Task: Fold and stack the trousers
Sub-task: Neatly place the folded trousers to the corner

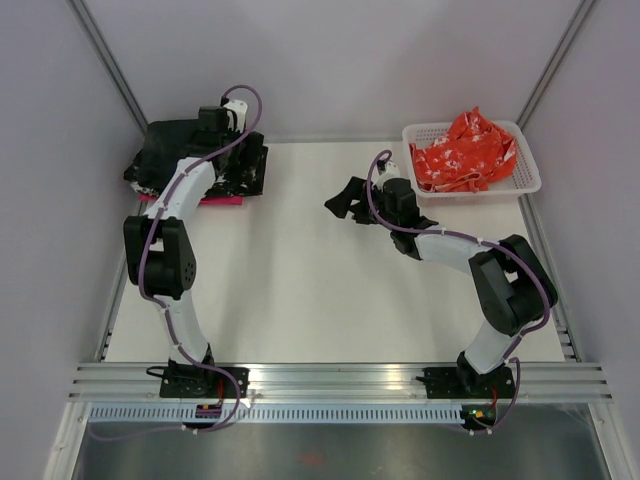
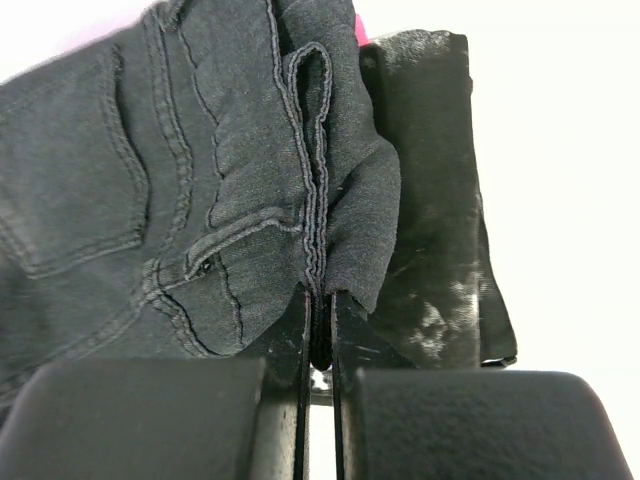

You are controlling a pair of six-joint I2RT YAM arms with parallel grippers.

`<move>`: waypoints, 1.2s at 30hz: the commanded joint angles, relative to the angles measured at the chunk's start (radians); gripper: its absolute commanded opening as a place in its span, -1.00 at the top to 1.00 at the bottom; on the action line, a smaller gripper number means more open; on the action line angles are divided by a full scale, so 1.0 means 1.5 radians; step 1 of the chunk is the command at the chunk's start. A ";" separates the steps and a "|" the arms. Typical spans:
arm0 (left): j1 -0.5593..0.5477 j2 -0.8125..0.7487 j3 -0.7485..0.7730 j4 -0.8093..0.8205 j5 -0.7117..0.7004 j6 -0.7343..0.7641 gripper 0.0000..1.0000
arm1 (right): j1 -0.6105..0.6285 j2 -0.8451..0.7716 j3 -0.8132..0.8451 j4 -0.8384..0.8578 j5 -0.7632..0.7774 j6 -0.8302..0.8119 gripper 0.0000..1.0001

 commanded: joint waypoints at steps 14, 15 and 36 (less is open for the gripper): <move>-0.002 -0.100 0.027 -0.142 0.028 -0.148 -0.99 | -0.002 -0.026 0.111 -0.129 0.013 -0.009 -0.96; -0.002 -0.127 0.027 -0.154 0.028 -0.154 -0.99 | -0.002 -0.031 0.123 -0.154 0.029 -0.013 -0.96; -0.002 -0.796 -0.436 -0.165 0.227 -0.326 -0.99 | -0.002 -0.741 -0.077 -0.477 0.326 -0.125 -0.96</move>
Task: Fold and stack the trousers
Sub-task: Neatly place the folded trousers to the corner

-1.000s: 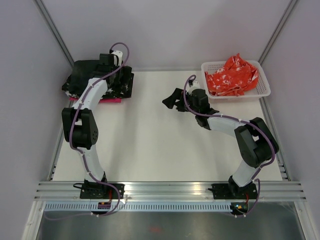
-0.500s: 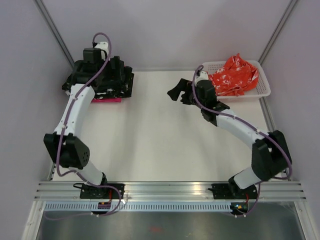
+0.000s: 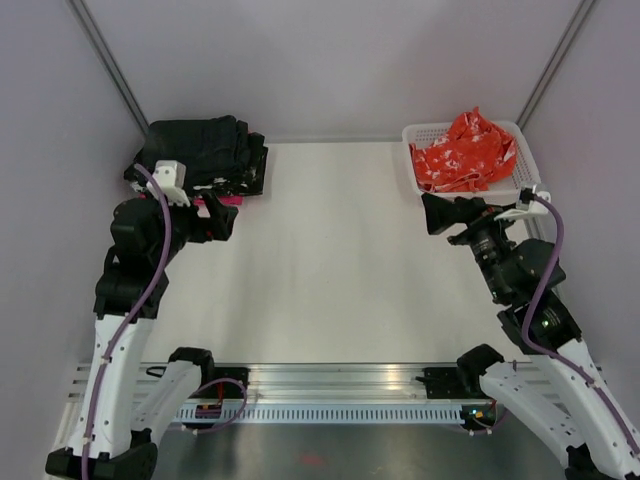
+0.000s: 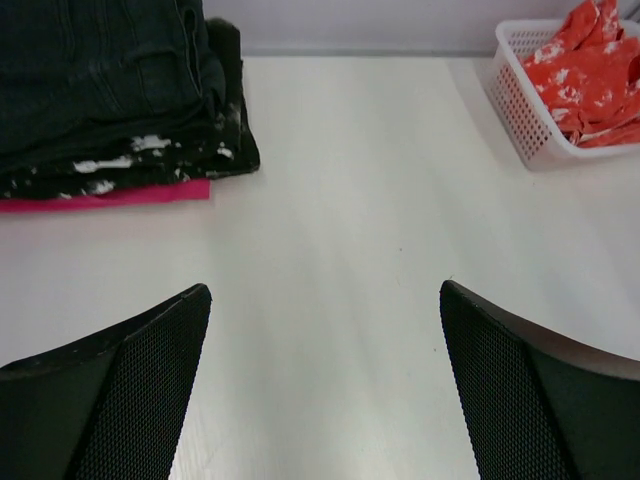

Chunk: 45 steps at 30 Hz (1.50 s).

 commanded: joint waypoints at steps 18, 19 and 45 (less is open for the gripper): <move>-0.001 -0.326 -0.303 0.004 0.026 -0.089 -0.99 | 0.000 -0.336 -0.188 -0.232 0.092 0.064 -0.96; -0.001 -0.331 -0.319 0.004 0.022 -0.094 -0.99 | 0.000 -0.335 -0.190 -0.231 0.094 0.064 -0.96; -0.001 -0.324 -0.349 0.015 0.020 -0.100 -0.99 | 0.000 -0.308 -0.228 -0.185 0.090 0.028 -0.96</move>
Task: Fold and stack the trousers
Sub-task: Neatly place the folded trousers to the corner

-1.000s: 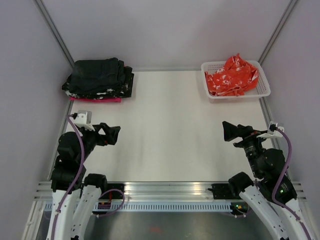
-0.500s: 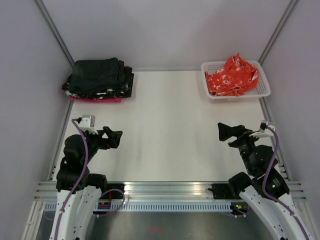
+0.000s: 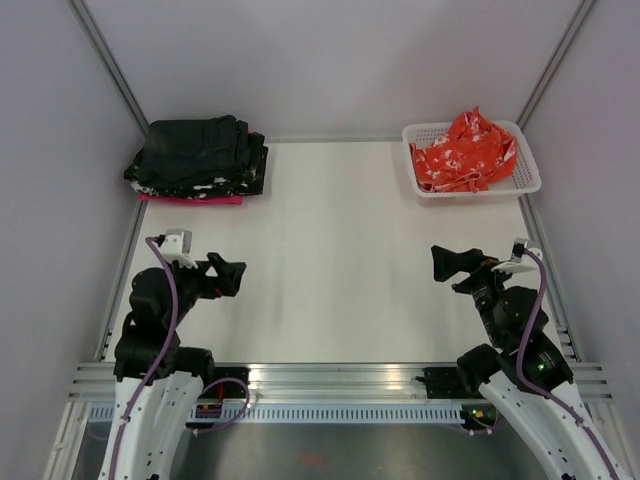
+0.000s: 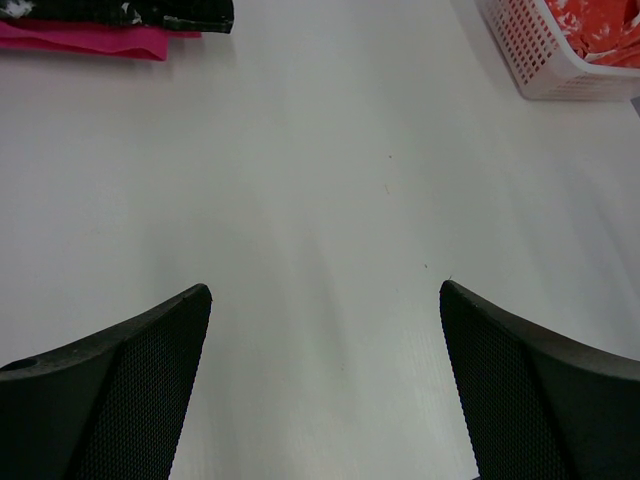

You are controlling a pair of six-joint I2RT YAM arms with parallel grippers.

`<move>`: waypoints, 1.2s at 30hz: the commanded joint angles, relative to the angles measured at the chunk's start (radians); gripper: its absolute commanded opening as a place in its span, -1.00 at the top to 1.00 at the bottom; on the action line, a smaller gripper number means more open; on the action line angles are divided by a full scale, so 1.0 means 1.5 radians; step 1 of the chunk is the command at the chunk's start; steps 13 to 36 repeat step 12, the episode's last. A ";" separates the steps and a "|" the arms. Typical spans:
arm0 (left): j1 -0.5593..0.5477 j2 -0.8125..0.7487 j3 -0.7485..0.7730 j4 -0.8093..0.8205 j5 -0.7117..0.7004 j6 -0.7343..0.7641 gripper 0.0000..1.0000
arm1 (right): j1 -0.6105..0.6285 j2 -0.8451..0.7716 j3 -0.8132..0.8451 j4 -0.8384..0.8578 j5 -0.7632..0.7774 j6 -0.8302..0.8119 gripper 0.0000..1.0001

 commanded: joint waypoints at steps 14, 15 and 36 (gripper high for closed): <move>-0.001 0.025 0.001 0.022 -0.005 -0.022 -0.99 | 0.000 -0.027 0.028 0.014 0.026 -0.049 -0.96; -0.001 0.025 0.001 0.022 -0.005 -0.022 -0.99 | 0.000 -0.027 0.028 0.014 0.026 -0.049 -0.96; -0.001 0.025 0.001 0.022 -0.005 -0.022 -0.99 | 0.000 -0.027 0.028 0.014 0.026 -0.049 -0.96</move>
